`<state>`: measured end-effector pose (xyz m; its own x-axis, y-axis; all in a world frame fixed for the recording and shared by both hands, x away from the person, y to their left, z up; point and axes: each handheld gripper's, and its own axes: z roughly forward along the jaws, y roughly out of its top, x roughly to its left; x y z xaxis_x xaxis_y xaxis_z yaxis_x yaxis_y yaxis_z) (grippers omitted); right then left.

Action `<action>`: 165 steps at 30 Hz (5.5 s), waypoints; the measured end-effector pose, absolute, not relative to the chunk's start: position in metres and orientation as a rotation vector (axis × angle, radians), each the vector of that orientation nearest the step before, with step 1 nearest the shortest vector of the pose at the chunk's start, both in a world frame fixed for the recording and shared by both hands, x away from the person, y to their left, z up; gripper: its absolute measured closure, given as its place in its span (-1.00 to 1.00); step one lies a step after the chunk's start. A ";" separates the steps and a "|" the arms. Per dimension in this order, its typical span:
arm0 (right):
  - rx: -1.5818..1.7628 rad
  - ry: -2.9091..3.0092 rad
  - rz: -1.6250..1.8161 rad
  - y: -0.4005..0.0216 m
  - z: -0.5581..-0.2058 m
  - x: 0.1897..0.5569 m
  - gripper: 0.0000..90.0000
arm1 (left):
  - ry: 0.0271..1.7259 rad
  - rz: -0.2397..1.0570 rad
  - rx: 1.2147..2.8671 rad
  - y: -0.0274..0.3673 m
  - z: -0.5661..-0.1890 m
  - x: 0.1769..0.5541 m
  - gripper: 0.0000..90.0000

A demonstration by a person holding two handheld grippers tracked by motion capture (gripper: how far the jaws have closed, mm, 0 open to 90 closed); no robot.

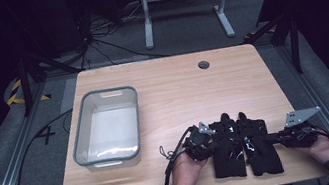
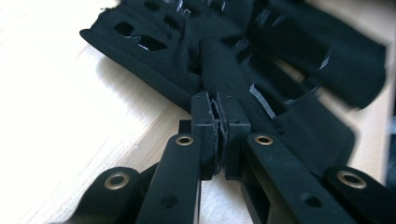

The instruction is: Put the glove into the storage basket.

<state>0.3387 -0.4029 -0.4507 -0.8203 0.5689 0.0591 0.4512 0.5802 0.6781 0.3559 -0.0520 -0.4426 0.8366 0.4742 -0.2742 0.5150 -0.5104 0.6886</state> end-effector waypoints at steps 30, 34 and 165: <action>0.775 2.688 1.087 -0.360 -0.452 0.355 0.71 | 0.552 -0.192 2.016 -0.063 -0.403 0.371 0.95; 0.750 2.694 1.087 -0.353 -0.453 0.359 0.70 | 0.545 -0.199 2.014 -0.070 -0.403 0.373 0.95; 0.985 2.437 0.993 -0.413 -0.463 0.385 -0.65 | 0.581 -0.020 2.366 -0.034 -0.428 0.372 0.74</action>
<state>0.3851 -0.4128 -0.4626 -0.7064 0.7066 -0.0416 0.4763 0.5179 0.7106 0.3719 -0.0336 -0.4277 0.8997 0.4024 -0.1690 0.4133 -0.6611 0.6262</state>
